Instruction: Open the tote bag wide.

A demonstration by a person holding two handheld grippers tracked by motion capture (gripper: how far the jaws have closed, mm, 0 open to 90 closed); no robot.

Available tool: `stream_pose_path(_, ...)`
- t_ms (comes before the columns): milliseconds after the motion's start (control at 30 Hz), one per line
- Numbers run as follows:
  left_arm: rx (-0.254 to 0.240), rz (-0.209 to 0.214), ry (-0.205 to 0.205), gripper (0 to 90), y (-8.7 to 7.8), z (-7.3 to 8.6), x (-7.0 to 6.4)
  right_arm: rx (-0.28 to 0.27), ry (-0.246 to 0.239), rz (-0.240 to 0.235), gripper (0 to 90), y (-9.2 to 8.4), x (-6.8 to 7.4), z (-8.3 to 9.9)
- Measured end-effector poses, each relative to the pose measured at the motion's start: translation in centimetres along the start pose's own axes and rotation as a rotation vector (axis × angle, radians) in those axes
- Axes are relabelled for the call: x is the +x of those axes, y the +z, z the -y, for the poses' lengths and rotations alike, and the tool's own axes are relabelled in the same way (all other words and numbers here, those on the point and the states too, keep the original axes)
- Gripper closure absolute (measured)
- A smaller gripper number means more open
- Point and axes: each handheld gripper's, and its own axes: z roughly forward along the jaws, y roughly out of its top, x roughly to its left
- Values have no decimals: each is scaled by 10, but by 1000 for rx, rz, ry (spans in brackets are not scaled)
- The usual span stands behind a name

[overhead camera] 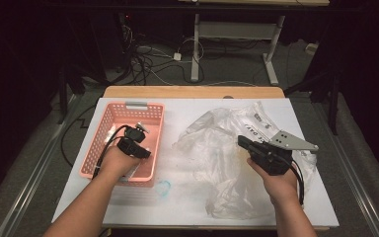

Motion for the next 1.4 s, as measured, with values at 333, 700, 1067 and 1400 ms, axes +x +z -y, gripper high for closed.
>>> stream_pose_path(333, -85, -8, 5, 664, -10, 3, 0, 31, -10, 17, 900, -13, 4, 4)
stream_pose_path(700, -212, -16, 29, 665, -24, 8, -2, 7, 9, 15, 900, -15, 1, 9)
stream_pose_path(1067, -419, -18, 65, 667, -41, 22, -5, -5, 10, 6, 900, -11, 1, 7)
stream_pose_path(1400, -586, 2, 60, 670, -53, 34, -1, -7, 24, 28, 900, -9, -6, 5)
